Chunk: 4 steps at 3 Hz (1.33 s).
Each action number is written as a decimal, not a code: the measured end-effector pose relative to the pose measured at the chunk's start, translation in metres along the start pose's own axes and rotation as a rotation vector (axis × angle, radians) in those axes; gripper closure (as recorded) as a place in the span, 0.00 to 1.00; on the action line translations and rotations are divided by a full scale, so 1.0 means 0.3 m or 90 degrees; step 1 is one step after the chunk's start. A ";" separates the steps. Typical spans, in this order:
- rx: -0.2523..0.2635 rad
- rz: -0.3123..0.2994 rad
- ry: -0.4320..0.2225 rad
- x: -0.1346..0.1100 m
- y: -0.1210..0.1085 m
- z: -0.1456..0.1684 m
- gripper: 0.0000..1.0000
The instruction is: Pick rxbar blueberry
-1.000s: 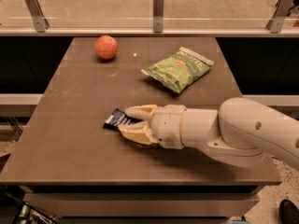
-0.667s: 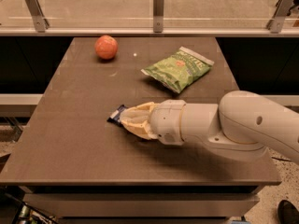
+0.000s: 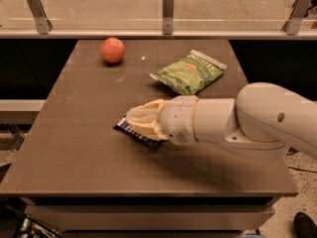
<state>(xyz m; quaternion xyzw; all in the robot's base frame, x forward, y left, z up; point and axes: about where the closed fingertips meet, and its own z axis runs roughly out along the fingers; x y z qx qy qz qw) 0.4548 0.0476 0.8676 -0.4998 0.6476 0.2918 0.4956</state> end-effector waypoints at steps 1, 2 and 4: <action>0.002 -0.016 0.004 -0.037 -0.006 -0.017 1.00; 0.002 -0.019 0.004 -0.044 -0.001 -0.016 0.83; 0.002 -0.027 0.005 -0.062 0.008 -0.015 0.36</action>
Offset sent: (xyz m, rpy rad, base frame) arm 0.0000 -0.0008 0.0105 -0.0122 -0.0183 0.0040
